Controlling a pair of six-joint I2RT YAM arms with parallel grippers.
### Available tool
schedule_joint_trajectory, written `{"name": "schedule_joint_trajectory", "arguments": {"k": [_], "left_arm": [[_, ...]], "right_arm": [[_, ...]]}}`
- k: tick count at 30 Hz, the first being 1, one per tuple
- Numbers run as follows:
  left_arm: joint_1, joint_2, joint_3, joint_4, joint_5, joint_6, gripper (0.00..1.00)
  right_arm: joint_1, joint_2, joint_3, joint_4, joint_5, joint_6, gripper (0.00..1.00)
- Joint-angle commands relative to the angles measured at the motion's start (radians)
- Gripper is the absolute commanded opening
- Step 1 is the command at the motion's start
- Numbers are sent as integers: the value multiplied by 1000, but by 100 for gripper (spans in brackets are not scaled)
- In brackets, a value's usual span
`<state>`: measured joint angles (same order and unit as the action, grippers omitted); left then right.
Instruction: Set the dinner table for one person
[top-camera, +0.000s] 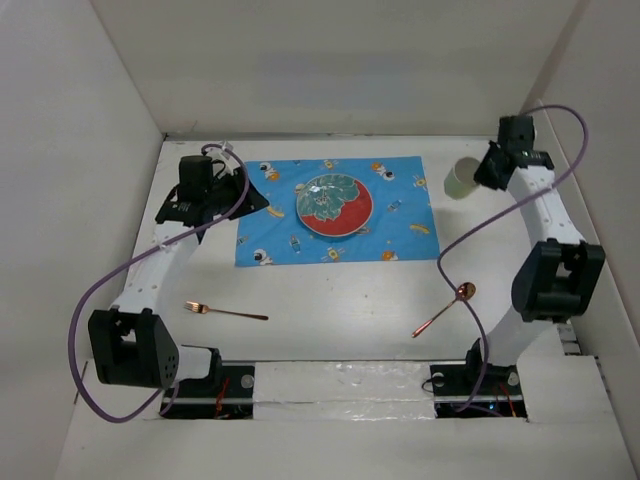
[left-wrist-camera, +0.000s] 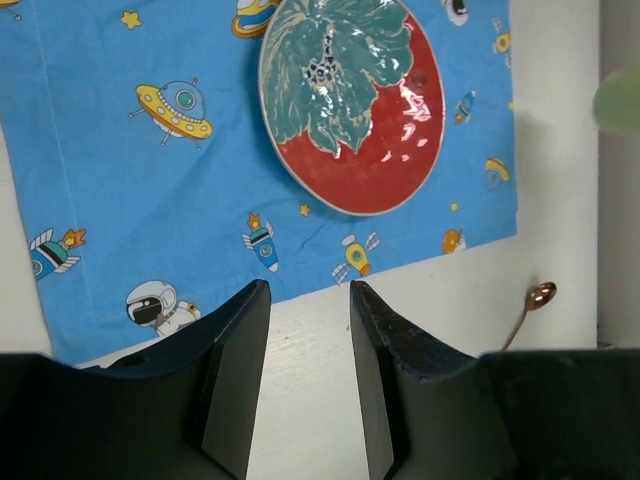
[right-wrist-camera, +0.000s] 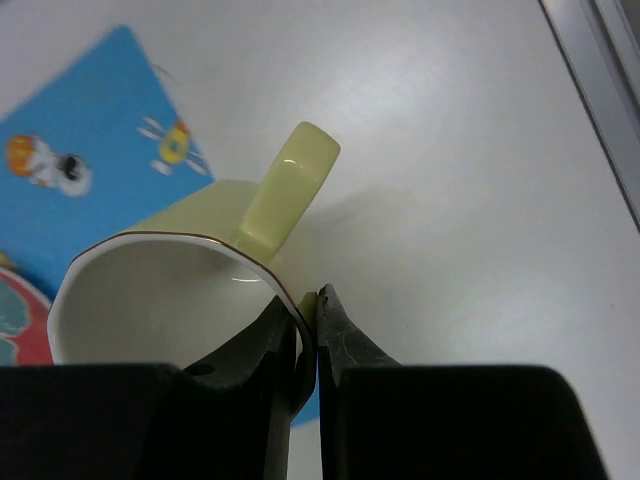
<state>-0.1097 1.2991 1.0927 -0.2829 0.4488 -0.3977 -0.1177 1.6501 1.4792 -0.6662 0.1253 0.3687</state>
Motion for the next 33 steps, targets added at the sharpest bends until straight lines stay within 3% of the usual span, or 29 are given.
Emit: {"name": "schedule_joint_trajectory", "arguments": {"k": [1, 4, 5, 9, 13, 23, 24, 28, 31, 33], "left_arm": [[-42, 12, 71, -33, -76, 54, 35], [-149, 29, 126, -100, -227, 121, 36], [-225, 37, 140, -117, -340, 141, 36], [-358, 55, 156, -156, -519, 186, 36], [-367, 57, 130, -145, -507, 154, 36], [-367, 89, 122, -114, -455, 111, 36], [-367, 94, 122, -108, -455, 108, 36], [-367, 106, 133, -105, -424, 102, 36], [-367, 111, 145, -113, -424, 103, 36], [-367, 115, 154, -117, -421, 106, 36]], "right_arm": [[87, 121, 252, -14, 5, -31, 0], [144, 272, 441, -62, 16, -40, 0], [164, 340, 487, -75, 14, -43, 0], [197, 518, 731, -167, 25, -71, 0], [222, 660, 970, -246, 45, -82, 0], [253, 778, 1017, -231, 82, -89, 0], [253, 780, 1009, -230, 94, -91, 3], [265, 763, 980, -202, 94, -85, 41], [253, 719, 978, -184, 53, -67, 51], [225, 657, 975, -177, 15, -47, 53]]}}
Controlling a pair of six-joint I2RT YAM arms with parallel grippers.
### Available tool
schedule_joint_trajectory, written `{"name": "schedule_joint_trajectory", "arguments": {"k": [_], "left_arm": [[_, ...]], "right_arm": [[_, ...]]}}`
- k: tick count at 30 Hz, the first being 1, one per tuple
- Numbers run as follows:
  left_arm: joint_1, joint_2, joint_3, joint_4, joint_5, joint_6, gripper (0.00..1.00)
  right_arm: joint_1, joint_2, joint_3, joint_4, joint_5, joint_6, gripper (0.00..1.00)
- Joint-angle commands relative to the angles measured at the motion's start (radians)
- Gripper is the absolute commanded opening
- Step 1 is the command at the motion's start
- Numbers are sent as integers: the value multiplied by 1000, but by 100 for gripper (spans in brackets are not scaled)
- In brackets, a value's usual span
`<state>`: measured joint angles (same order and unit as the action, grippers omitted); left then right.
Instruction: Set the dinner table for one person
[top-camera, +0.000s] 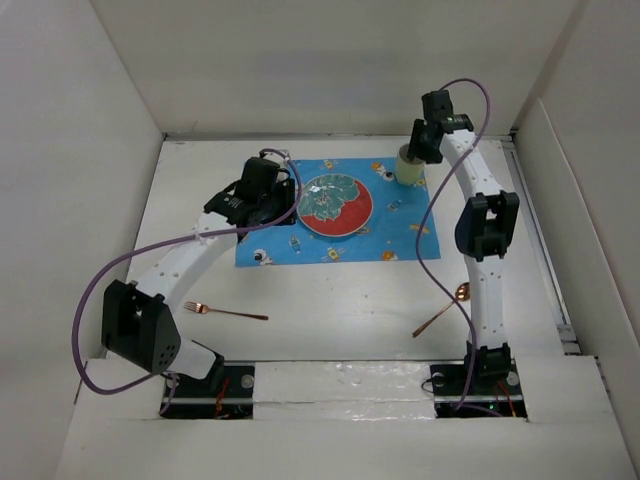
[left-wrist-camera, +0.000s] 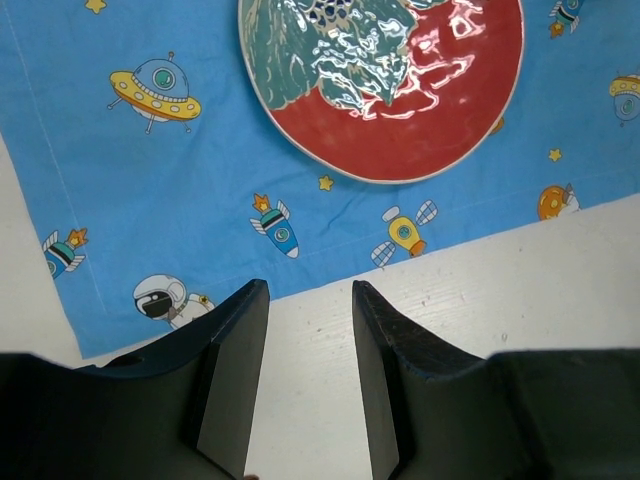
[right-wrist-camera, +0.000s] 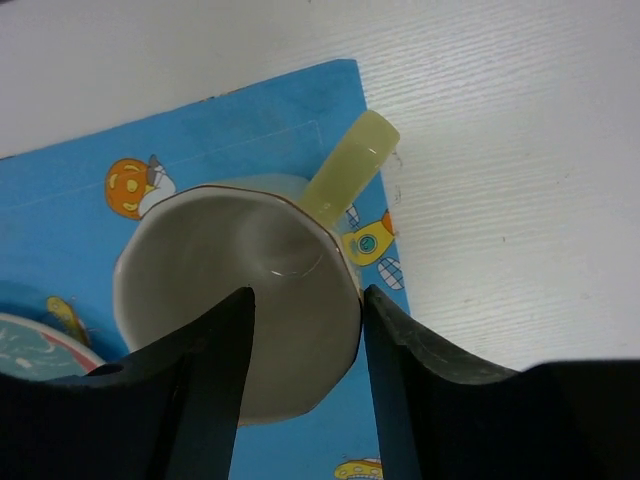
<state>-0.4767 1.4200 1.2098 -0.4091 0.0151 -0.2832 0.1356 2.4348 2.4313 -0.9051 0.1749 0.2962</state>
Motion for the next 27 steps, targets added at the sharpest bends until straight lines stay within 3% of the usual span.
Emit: {"name": "schedule_joint_trajectory", "arguments": {"k": [1, 3, 4, 5, 6, 7, 8, 9, 12, 15, 17, 18, 19, 22, 27], "left_arm": [[0, -4, 49, 7, 19, -5, 36], [0, 0, 66, 0, 31, -2, 32], [0, -1, 79, 0, 45, -1, 29], [0, -7, 82, -2, 52, -1, 25], [0, -12, 83, 0, 59, -1, 10], [0, -16, 77, 0, 75, 1, 4], [0, -32, 73, 1, 80, 1, 0], [0, -39, 66, 4, 89, 3, 0], [0, -76, 24, 6, 114, 9, 0], [0, -121, -27, 16, 132, 12, 0], [0, -145, -52, 16, 146, 12, 3], [0, -154, -58, 19, 154, 13, 12], [0, -162, -68, 21, 161, 15, 14], [0, -194, -79, 23, 172, 18, 21], [0, -247, -95, 27, 177, 22, 22]], "right_arm": [[-39, -152, 12, 72, -49, 32, 53], [-69, -232, -95, 87, -72, 47, 49], [-70, -350, -168, 131, -77, 63, 25], [-83, -425, -374, 173, -75, 72, 14], [-83, -507, -499, 223, -71, 93, 2], [-93, -678, -626, 318, -72, 107, 0], [-103, -756, -753, 351, -74, 125, 0], [-103, -836, -987, 376, -92, 168, 0], [-129, -1100, -1371, 364, -145, 236, 0], [-151, -1340, -1625, 229, -156, 314, 0], [-151, -1454, -1702, 158, -167, 349, 0], [-151, -1543, -1724, 132, -195, 394, 6], [-151, -1571, -1755, 73, -192, 414, 19], [-140, -1594, -1766, 0, -204, 432, 40], [-117, -1464, -1773, 37, -181, 469, 45]]}}
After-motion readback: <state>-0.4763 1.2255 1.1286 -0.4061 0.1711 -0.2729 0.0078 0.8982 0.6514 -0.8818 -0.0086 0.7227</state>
